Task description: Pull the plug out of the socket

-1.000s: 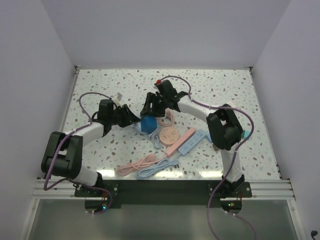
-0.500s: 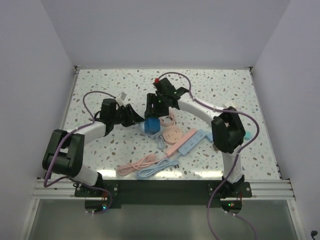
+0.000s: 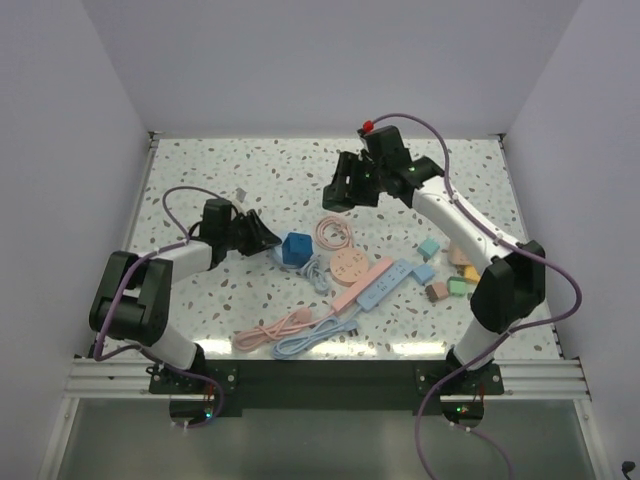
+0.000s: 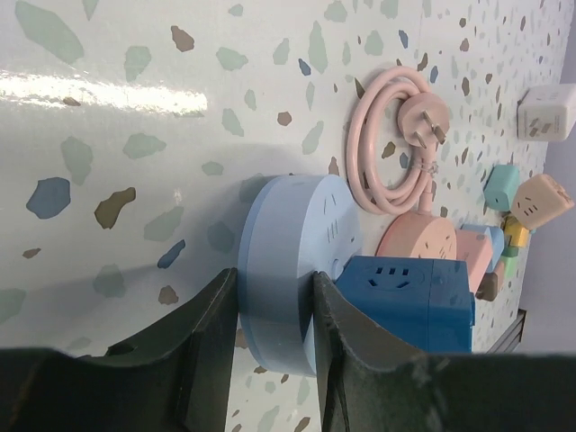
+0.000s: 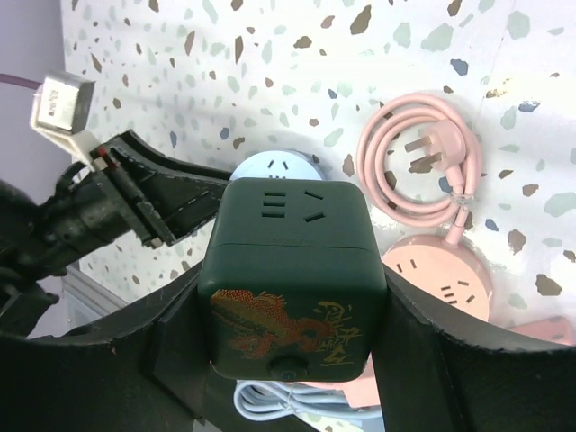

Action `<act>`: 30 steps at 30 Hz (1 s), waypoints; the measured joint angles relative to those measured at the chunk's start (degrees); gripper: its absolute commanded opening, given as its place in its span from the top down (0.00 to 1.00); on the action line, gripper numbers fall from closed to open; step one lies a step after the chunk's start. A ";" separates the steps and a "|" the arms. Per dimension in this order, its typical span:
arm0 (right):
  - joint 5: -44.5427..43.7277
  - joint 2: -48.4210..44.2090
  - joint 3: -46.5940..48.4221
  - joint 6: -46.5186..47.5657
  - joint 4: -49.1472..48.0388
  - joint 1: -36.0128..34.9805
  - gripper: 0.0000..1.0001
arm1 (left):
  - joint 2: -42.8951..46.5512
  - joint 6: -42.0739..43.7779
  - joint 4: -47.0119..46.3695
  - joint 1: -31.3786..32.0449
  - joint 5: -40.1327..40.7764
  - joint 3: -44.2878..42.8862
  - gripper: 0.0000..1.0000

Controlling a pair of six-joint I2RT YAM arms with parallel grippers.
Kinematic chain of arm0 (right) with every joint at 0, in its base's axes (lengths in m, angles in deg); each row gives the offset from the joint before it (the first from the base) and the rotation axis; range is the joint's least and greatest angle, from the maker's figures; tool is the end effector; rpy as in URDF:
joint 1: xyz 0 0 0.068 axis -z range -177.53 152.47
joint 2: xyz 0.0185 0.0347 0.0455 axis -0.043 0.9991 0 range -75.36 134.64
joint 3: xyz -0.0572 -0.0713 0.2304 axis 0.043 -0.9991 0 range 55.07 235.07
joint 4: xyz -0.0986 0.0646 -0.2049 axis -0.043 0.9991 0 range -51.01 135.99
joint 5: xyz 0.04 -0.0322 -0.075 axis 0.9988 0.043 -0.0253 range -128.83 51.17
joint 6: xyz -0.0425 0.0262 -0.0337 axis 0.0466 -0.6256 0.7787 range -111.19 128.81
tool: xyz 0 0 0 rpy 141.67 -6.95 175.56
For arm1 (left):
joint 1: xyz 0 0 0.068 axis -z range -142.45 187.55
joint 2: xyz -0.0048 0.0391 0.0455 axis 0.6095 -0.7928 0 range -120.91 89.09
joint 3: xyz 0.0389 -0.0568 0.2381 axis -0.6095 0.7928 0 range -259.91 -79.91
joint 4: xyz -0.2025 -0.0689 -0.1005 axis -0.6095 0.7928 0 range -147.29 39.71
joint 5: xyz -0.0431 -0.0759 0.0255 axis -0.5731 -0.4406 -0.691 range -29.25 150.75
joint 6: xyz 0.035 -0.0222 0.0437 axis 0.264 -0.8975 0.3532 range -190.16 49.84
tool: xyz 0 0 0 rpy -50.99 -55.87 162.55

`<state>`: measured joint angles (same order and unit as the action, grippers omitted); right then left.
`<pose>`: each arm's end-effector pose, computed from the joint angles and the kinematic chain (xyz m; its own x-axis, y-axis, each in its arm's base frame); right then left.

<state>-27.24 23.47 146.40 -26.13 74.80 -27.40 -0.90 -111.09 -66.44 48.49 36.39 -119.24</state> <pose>0.3131 0.1901 0.2991 -0.8397 0.1648 -0.5174 -0.1631 0.8323 0.5298 0.2817 -0.0731 0.1451 -0.8035 -0.4526 -0.3868 -0.0666 0.7139 -0.6971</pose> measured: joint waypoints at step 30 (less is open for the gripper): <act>-32.54 10.23 -7.13 1.29 16.46 20.13 0.27 | 3.56 0.02 7.21 0.07 2.97 -4.92 1.00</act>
<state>-59.78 33.69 139.28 -24.84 91.26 -7.27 2.66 -111.07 -59.22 48.56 39.36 -124.16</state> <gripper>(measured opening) 0.636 0.386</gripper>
